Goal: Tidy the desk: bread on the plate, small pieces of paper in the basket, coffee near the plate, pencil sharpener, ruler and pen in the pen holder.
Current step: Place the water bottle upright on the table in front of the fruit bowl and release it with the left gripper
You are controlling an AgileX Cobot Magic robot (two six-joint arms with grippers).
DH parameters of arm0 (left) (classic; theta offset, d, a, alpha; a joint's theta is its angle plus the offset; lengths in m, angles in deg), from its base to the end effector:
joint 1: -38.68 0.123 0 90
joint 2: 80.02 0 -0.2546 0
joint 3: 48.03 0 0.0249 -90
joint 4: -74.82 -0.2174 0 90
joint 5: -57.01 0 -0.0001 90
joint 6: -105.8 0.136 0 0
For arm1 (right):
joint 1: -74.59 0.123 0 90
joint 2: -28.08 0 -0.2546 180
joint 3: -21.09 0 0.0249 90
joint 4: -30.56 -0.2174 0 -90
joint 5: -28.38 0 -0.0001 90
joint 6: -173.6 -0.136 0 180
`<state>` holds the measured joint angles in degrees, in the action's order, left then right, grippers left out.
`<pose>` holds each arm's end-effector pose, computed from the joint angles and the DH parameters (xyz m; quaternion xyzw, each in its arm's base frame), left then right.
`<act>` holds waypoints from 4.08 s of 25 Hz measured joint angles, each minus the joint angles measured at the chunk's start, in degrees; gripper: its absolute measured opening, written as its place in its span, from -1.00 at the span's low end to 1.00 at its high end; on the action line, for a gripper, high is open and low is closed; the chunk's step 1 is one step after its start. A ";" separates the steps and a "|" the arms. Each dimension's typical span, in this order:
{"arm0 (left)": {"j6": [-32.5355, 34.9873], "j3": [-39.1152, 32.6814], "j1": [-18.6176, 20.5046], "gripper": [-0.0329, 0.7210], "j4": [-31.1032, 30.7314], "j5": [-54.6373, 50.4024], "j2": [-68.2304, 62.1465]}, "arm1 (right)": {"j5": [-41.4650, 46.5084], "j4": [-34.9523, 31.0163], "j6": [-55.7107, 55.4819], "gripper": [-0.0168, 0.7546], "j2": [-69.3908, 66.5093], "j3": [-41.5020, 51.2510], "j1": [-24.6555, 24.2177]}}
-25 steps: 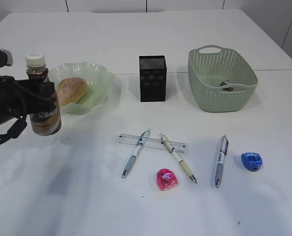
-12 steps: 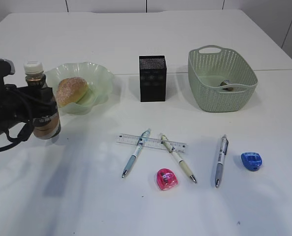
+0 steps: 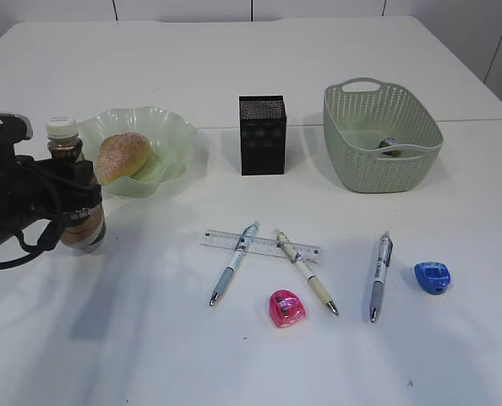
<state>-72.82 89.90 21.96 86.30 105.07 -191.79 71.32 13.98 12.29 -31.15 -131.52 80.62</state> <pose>0.3330 -0.0790 0.1373 0.0278 0.7990 -0.0613 0.5975 0.1860 0.0463 0.2966 -0.1392 0.8860 0.0865 0.4338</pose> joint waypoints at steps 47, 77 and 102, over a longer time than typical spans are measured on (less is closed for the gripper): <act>0.00 0.00 0.00 -0.12 0.00 9.36 -7.11 | 0.00 -1.10 0.94 0.10 0.00 0.00 0.00; -0.10 0.00 0.00 -0.10 0.00 12.03 -7.52 | -0.02 -1.53 1.30 0.10 0.00 0.00 0.00; -0.10 0.12 0.00 0.23 0.00 13.30 -7.52 | -0.12 -1.57 1.45 0.10 0.00 0.00 0.00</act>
<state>-72.93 90.02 21.96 86.30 118.36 -199.31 71.20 12.41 13.74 -31.15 -131.52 80.62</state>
